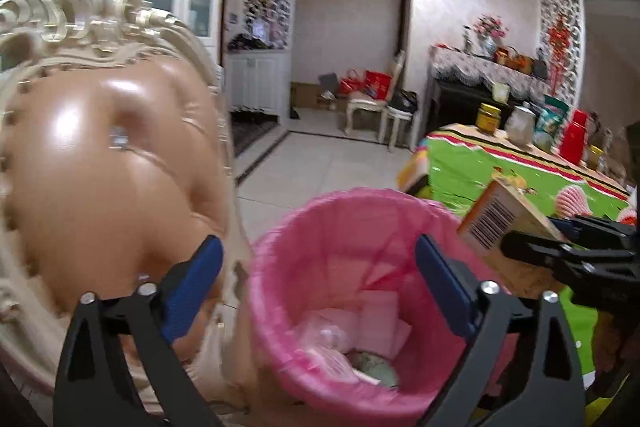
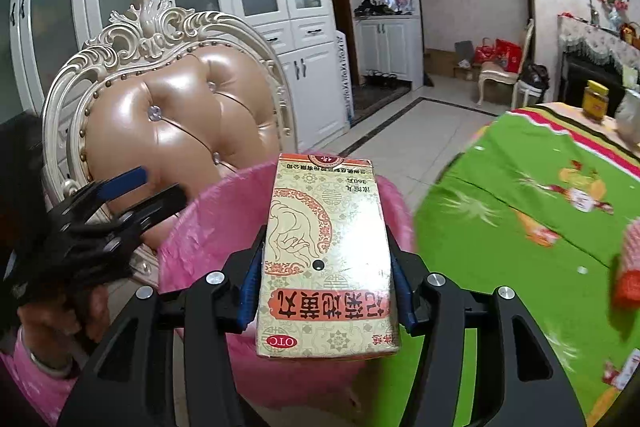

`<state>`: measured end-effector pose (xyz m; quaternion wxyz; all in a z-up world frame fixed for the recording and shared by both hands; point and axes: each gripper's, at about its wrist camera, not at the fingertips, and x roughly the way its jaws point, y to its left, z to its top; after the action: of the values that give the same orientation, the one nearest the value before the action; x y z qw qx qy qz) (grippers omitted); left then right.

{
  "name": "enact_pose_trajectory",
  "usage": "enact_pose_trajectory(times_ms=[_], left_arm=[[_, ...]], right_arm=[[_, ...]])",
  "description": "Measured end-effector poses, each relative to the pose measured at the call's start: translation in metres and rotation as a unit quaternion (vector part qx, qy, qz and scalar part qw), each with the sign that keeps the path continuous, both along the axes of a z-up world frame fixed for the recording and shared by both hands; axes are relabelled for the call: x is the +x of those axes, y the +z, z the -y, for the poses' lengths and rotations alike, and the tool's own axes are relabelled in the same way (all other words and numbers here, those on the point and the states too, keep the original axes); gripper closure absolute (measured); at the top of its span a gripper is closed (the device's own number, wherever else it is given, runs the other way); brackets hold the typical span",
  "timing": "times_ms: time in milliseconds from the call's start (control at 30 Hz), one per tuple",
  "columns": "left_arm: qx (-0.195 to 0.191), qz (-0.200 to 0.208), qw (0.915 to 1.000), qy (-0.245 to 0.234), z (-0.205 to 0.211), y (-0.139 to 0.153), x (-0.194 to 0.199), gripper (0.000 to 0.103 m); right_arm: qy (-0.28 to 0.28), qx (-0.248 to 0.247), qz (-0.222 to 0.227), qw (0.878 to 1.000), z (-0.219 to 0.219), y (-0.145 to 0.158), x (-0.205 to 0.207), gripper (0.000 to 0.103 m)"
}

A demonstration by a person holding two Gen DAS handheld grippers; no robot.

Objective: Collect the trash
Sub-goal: 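Open both tools to drop the box and cup into the pink bin, then move both tools back over the table toward the foam pieces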

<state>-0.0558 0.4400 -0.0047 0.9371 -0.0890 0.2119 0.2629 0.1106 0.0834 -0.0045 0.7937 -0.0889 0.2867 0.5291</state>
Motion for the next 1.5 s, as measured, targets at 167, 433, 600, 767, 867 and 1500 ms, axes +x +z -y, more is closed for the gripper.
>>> enact_pose_trajectory(times_ms=[167, 433, 600, 767, 867, 1500], left_arm=[[-0.008, 0.01, 0.9998, 0.012, 0.003, 0.003, -0.03, 0.005], [-0.024, 0.006, 0.9978, -0.061, 0.054, 0.003, -0.011, 0.005], [-0.032, -0.005, 0.9897, -0.139, 0.112, 0.007, 0.025, 0.005], [-0.031, -0.013, 0.9746, -0.221, 0.186, 0.013, 0.067, 0.005], [-0.039, -0.017, 0.9651, -0.259, 0.227, 0.013, 0.093, 0.005], [-0.035, -0.073, 0.9273, -0.365, 0.411, -0.011, 0.276, 0.005]], right_arm=[[-0.006, 0.021, -0.009, 1.0, -0.005, 0.003, 0.002, 0.035], [-0.058, 0.023, 0.025, 0.998, 0.069, 0.011, 0.008, 0.033], [-0.118, 0.009, 0.04, 0.992, 0.139, 0.011, 0.023, 0.033], [-0.193, -0.007, 0.036, 0.981, 0.219, 0.006, 0.044, 0.033], [-0.239, -0.011, 0.034, 0.97, 0.271, 0.003, 0.055, 0.033], [-0.387, 0.024, -0.007, 0.922, 0.477, 0.016, 0.166, 0.025]])
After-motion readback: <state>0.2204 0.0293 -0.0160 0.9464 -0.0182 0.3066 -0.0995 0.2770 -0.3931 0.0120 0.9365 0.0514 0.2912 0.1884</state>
